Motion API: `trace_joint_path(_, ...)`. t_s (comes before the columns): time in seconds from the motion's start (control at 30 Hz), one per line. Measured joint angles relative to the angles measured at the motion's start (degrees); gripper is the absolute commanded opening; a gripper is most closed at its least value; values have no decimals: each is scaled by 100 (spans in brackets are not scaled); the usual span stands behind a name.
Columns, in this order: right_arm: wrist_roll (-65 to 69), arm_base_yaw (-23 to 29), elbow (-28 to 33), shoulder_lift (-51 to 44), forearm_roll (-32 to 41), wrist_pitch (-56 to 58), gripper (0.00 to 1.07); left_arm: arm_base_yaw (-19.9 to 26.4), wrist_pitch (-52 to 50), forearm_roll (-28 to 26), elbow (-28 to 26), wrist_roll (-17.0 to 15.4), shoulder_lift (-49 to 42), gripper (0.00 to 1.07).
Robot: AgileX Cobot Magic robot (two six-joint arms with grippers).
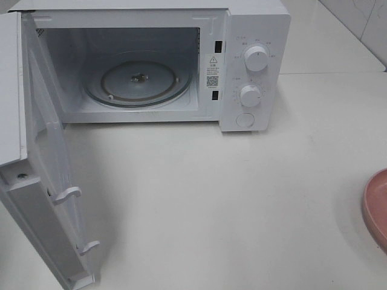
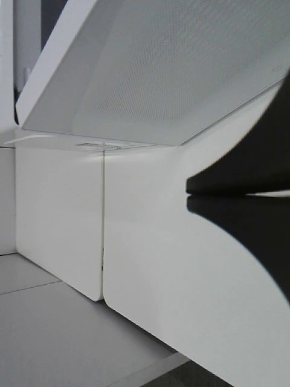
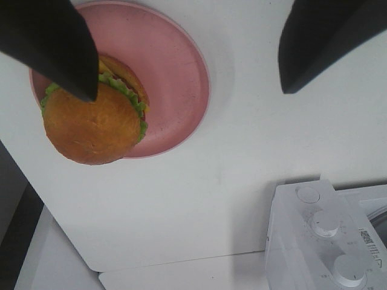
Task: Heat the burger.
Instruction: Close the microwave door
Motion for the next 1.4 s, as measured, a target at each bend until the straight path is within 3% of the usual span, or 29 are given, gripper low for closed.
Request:
trace_joint_path(0.2,0,0,0,0,0,0,76,0,-1627,0,481,0,762,0)
trace_joint_path(0.5,0,0,0,0,0,0,76,0,-2744,338,596,-23,1805,0)
trace_joint_path(0.57,0,0,0,0,0,0,76,0,-3134,854,613,-498,2240,0)
trace_joint_path(0.63,0,0,0,0,0,0,76,0,-3289,1014,613,-688,2361,0)
trace_joint_path(0.67,0,0,0,0,0,0,76,0,-3627,1392,613,-1031,2618,0)
trace_joint_path(0.77,0,0,0,0,0,0,76,0,-3827,1558,613,-1140,2727,0)
trace_joint_path(0.83,0,0,0,0,0,0,76,0,-4532,2217,613,-1501,3272,0)
trace_joint_path(1.13,0,0,0,0,0,0,76,-17,-5420,2779,561,-1805,4114,0)
trace_joint_path(1.4,0,0,0,0,0,0,76,-556,-5529,3105,252,-1937,4830,0)
